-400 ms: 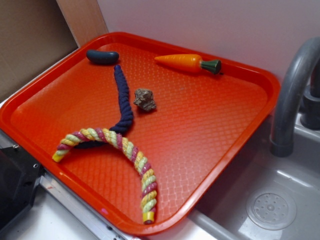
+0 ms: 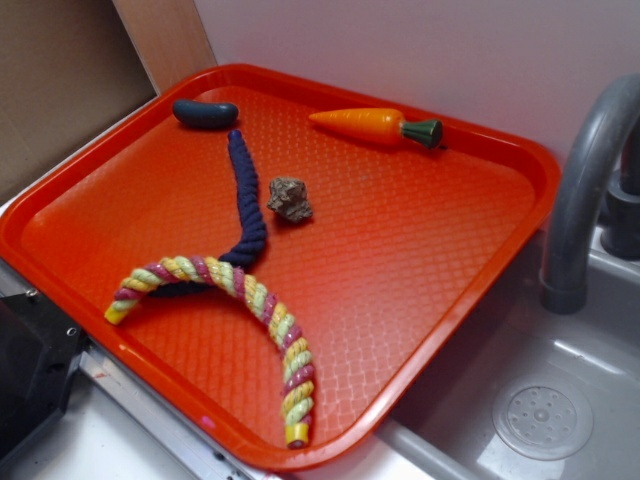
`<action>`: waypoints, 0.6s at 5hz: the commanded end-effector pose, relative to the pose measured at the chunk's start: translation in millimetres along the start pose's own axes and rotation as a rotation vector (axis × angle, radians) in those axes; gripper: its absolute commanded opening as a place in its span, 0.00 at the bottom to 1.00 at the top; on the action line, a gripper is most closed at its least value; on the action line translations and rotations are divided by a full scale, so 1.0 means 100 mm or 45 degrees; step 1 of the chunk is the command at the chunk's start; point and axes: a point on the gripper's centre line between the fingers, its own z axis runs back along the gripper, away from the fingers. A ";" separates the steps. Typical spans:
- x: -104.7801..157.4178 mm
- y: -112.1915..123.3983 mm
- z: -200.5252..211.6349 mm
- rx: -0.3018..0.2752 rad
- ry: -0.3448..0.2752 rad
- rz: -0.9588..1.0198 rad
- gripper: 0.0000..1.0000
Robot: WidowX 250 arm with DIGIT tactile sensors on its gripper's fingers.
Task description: Grab the rock.
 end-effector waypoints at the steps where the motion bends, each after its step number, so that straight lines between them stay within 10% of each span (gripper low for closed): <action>1: 0.51 0.00 -0.35 -0.031 -0.127 -0.168 1.00; 3: 1.22 -0.12 -0.88 -0.049 -0.227 -0.527 1.00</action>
